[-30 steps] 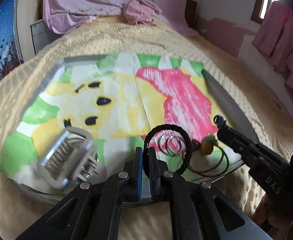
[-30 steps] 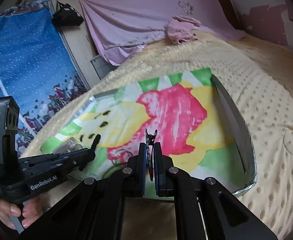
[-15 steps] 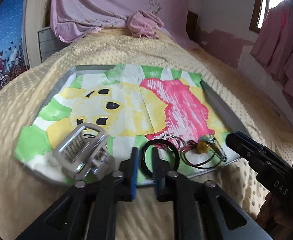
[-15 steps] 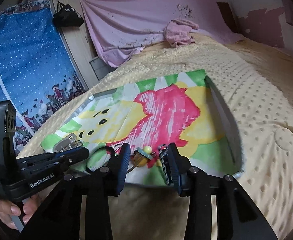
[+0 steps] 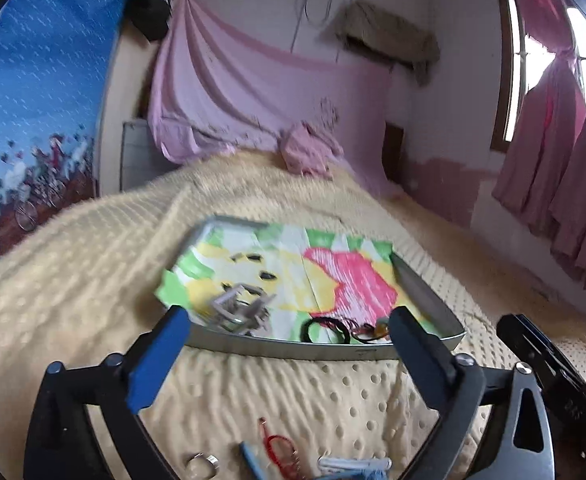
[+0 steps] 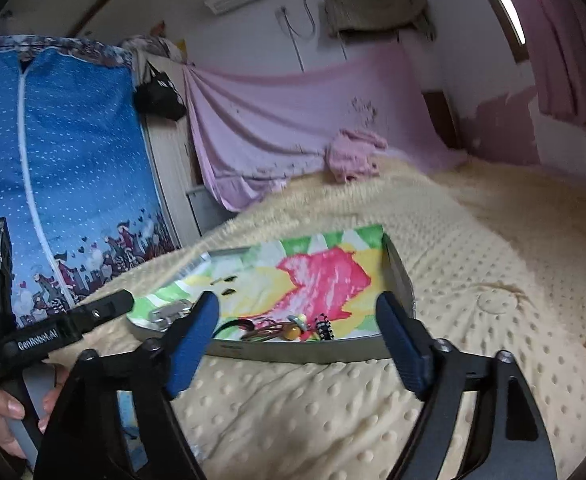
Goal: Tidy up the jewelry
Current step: 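Move both open tools back toward the remaining jewelry on the bedspread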
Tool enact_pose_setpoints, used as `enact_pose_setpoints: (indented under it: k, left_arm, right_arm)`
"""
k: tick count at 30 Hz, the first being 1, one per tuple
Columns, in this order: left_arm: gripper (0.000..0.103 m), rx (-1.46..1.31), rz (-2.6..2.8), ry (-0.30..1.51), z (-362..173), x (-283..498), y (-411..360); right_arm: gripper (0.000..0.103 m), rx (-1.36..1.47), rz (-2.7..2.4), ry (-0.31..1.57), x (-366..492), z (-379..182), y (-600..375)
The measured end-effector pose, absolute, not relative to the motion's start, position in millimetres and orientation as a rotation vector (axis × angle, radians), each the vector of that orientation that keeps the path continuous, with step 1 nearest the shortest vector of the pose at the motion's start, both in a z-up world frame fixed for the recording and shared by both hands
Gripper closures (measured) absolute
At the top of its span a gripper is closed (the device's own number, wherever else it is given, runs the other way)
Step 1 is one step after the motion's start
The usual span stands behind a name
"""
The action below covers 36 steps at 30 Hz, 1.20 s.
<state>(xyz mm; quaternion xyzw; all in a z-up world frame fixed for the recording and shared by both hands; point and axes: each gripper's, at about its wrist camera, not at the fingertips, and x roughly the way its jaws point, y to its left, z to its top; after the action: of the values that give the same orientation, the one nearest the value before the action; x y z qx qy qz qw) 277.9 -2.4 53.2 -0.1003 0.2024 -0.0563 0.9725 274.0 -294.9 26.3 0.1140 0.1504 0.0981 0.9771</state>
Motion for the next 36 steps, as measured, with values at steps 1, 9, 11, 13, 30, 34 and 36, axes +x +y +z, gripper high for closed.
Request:
enact_pose_setpoints:
  k: [1, 9, 11, 13, 30, 34, 36]
  left_arm:
    - [0.000, -0.199, -0.108, 0.389, 55.0, 270.5, -0.4]
    - [0.000, -0.173, -0.072, 0.290, 61.1, 213.6, 17.2]
    - [0.000, -0.159, -0.058, 0.271, 61.5, 200.1, 23.1]
    - [0.000, -0.147, -0.044, 0.259, 61.0, 188.3, 27.2]
    - [0.000, -0.091, 0.001, 0.347, 28.6, 148.2, 53.0]
    - [0.000, -0.120, 0.005, 0.414, 19.1, 156.7, 59.3]
    - [0.000, -0.132, 0.009, 0.434, 16.0, 160.1, 63.0]
  right_arm:
    - [0.022, 0.223, 0.198, 0.284, 265.8, 28.7, -293.1]
    - [0.009, 0.149, 0.208, 0.162, 206.6, 46.8, -271.5]
    - [0.009, 0.134, 0.209, 0.147, 194.4, 50.4, -266.3]
    - [0.009, 0.120, 0.209, 0.136, 184.2, 53.3, -260.4]
    - [0.009, 0.066, 0.235, 0.237, 134.2, 34.6, -226.0]
    - [0.009, 0.068, 0.226, 0.293, 141.4, 26.6, -227.0]
    - [0.009, 0.065, 0.225, 0.325, 147.2, 22.5, -224.2]
